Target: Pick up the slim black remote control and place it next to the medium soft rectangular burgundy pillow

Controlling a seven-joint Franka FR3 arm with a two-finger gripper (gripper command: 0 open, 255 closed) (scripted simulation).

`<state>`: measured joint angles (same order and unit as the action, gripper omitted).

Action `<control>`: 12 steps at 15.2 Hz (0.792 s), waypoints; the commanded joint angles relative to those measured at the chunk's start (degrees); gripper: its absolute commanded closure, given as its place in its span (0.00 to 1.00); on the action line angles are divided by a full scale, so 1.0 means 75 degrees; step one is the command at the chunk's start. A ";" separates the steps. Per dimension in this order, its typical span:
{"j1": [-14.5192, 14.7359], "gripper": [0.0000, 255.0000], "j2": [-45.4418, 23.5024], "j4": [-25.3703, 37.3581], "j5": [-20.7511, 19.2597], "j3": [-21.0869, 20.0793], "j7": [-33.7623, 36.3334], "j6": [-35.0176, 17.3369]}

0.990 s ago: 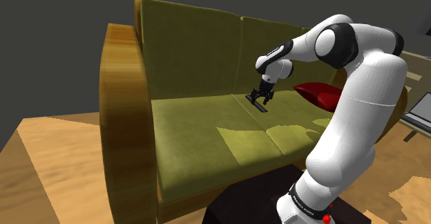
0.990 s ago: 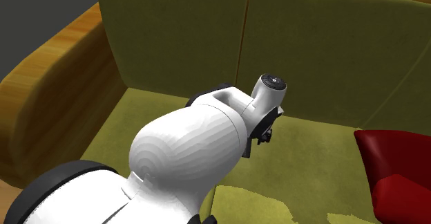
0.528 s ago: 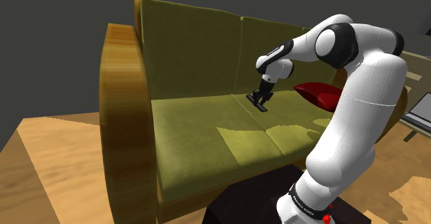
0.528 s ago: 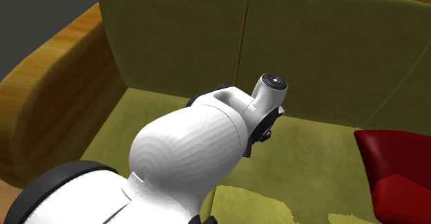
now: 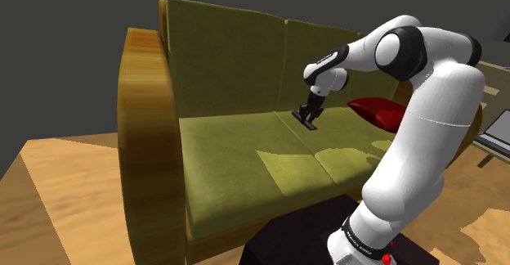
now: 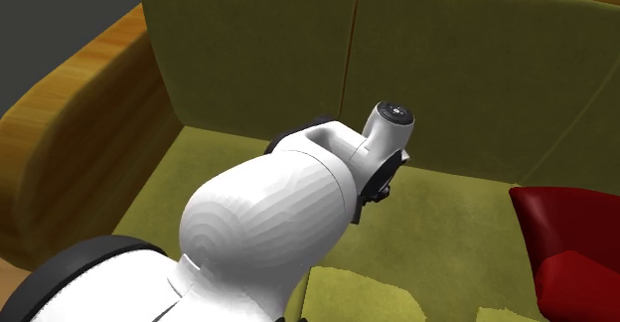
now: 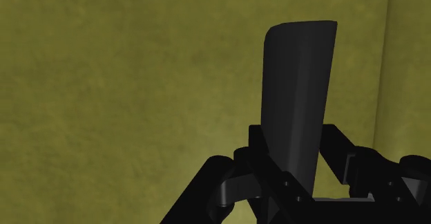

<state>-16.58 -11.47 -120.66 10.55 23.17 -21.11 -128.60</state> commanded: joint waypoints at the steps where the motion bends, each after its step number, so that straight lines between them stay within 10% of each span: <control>1: 0.0018 1.00 0.0125 0.0047 -0.0081 0.0021 0.0062 0.0161; 12: 0.0079 1.00 0.0725 0.0528 -0.0459 0.0091 0.0367 0.1169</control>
<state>-16.02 -6.40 -117.01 7.33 23.83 -18.54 -120.47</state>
